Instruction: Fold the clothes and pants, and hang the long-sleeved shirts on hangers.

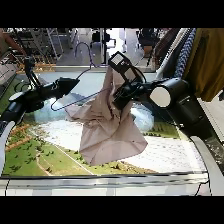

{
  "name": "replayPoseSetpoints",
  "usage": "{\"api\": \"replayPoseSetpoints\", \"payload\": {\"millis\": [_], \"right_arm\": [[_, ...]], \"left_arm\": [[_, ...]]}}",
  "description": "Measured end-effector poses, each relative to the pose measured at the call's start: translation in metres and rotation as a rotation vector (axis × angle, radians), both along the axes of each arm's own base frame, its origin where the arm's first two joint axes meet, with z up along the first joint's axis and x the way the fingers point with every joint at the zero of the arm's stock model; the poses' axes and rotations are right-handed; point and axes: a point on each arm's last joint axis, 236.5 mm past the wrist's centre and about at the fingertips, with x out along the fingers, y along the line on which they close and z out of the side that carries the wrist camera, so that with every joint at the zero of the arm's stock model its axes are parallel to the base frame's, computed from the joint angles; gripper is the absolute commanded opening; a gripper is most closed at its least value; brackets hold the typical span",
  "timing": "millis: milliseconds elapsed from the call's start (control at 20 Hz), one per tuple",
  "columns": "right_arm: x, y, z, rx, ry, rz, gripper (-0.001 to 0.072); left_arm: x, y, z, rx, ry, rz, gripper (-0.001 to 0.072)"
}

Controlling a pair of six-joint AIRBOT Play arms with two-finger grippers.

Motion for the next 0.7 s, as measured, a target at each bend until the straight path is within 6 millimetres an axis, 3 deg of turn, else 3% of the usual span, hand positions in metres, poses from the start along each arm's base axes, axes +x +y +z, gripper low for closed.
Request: {"api": "replayPoseSetpoints", "payload": {"millis": [150,300,500,700], "right_arm": [[0.018,-0.021,0.035,-0.164,-0.24,0.038,0.0371],[0.033,-0.044,0.048,-0.305,-0.357,0.051,0.0367],[0.055,-0.067,0.04,-0.432,-0.399,0.078,0.0354],[0.069,-0.045,0.018,-0.434,-0.415,0.19,0.0302]], "left_arm": [[-0.008,-0.001,-0.008,-0.016,-0.016,-0.058,0.0022],[-0.011,-0.001,-0.01,-0.027,-0.023,-0.083,0.0022],[-0.014,-0.001,-0.011,-0.033,-0.029,-0.096,0.0022],[-0.014,-0.002,-0.012,-0.033,-0.03,-0.1,0.0022]]}}
